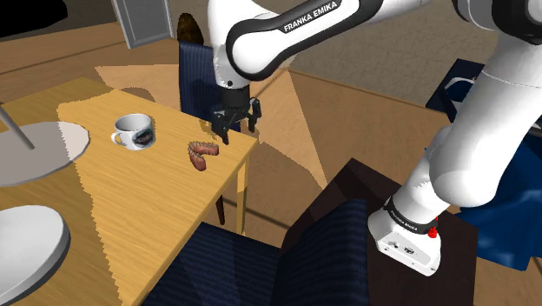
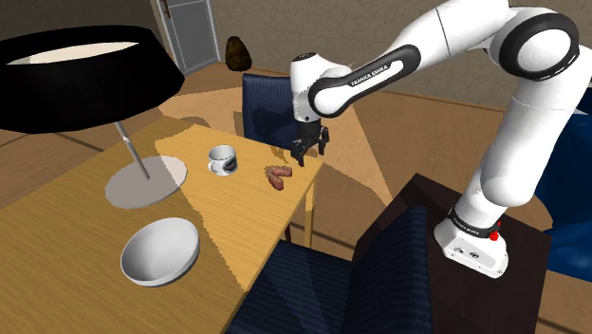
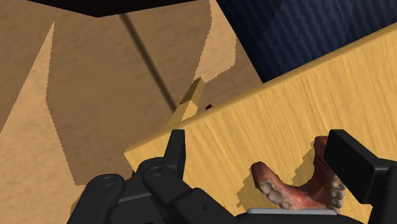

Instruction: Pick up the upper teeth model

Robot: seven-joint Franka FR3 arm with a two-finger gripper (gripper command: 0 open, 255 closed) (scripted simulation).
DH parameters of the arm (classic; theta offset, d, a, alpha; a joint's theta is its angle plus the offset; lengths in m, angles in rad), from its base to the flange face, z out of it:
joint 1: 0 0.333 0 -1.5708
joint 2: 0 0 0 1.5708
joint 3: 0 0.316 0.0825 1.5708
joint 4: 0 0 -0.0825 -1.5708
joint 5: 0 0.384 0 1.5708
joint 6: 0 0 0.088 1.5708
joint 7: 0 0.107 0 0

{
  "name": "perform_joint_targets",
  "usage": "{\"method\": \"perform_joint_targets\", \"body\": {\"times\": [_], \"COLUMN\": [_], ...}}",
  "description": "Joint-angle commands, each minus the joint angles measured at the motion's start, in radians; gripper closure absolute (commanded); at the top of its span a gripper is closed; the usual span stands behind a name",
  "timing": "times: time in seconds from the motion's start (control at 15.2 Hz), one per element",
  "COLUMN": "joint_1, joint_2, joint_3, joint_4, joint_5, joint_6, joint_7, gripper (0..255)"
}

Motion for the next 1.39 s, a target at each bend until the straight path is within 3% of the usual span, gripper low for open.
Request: {"method": "perform_joint_targets", "body": {"times": [0.0, 0.59, 1.25, 1.32], "joint_1": [0.011, 0.105, 0.111, 0.111], "joint_2": [0.07, 0.419, 0.469, 0.469], "joint_3": [0.004, 0.0, -0.009, -0.009], "joint_4": [0.058, 0.44, 0.412, 0.412], "joint_5": [-0.015, -0.089, -0.101, -0.101], "joint_6": [0.015, -0.004, 0.073, 0.073], "joint_7": [0.025, 0.132, 0.136, 0.136], "gripper": [0, 0, 0, 255]}}
